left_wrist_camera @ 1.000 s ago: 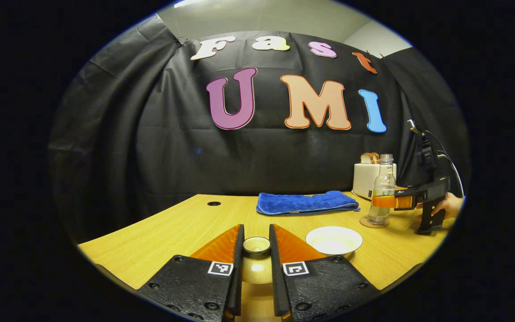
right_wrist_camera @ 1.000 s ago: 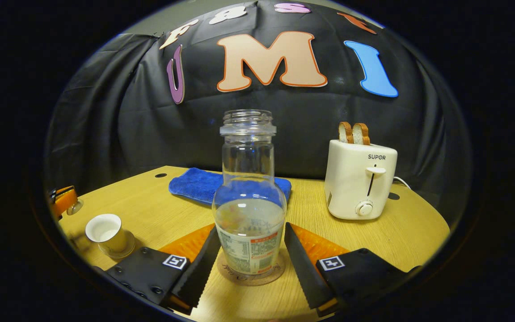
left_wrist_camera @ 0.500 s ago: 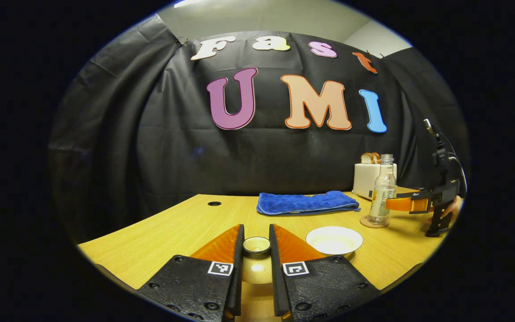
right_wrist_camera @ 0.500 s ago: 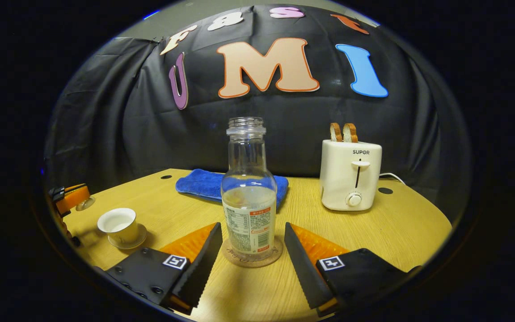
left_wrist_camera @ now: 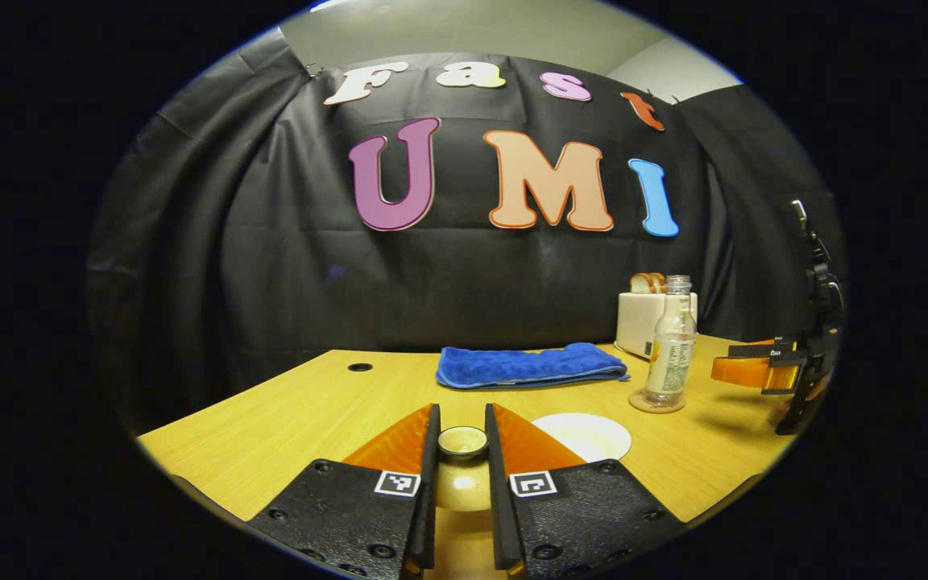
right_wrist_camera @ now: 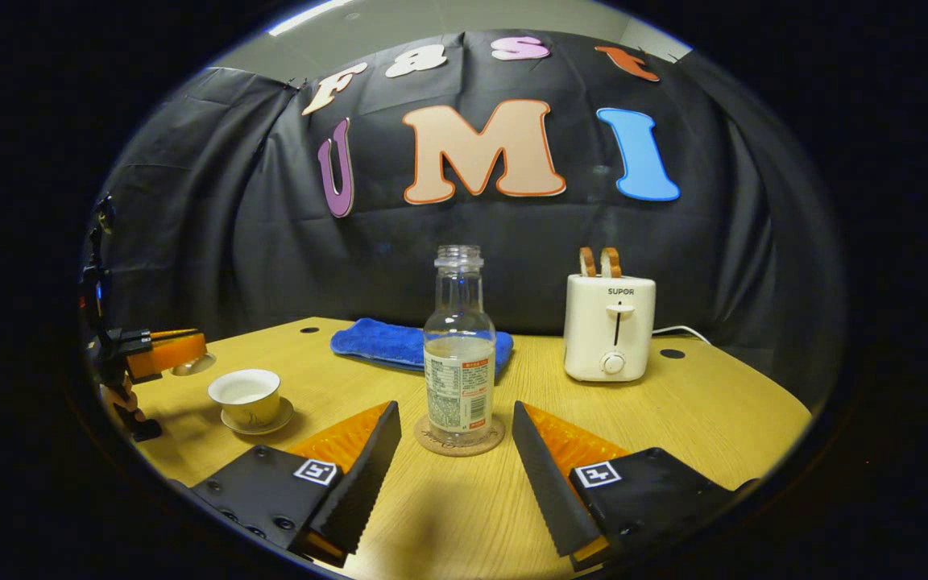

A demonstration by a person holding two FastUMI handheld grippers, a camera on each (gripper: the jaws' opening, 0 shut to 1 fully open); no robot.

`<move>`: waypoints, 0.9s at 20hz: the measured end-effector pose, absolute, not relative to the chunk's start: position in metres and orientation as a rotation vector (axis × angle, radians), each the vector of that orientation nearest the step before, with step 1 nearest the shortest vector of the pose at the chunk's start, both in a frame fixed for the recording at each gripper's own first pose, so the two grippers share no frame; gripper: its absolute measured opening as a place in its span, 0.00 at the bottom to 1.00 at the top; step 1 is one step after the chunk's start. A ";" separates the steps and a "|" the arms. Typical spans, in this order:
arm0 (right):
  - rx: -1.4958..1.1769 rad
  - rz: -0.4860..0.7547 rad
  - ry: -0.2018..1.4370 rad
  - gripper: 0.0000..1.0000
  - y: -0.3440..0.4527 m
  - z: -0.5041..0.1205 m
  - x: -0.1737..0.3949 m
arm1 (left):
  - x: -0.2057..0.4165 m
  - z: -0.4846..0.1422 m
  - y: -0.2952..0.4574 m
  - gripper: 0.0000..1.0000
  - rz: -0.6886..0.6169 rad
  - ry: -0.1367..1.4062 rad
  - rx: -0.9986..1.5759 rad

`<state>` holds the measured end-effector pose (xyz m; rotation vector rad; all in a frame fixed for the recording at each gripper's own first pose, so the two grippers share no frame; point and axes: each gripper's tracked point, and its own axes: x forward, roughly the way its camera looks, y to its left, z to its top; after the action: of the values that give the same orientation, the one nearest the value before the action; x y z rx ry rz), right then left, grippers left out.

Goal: Open the teacup lid with one hand, grasp the water bottle and pour water into the teacup with the other hand; after pouring, place the water bottle on the coaster and then close the teacup lid.

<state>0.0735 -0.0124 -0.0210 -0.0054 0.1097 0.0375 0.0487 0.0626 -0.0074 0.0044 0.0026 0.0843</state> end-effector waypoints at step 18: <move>0.000 -0.068 0.001 0.90 -0.025 -0.002 0.031 | 0.088 -0.019 -0.004 0.26 -0.129 0.078 0.019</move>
<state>0.0309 -0.0247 -0.0021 0.0001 0.0011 -0.0679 0.0877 -0.0039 -0.0187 0.0191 0.0783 -0.1292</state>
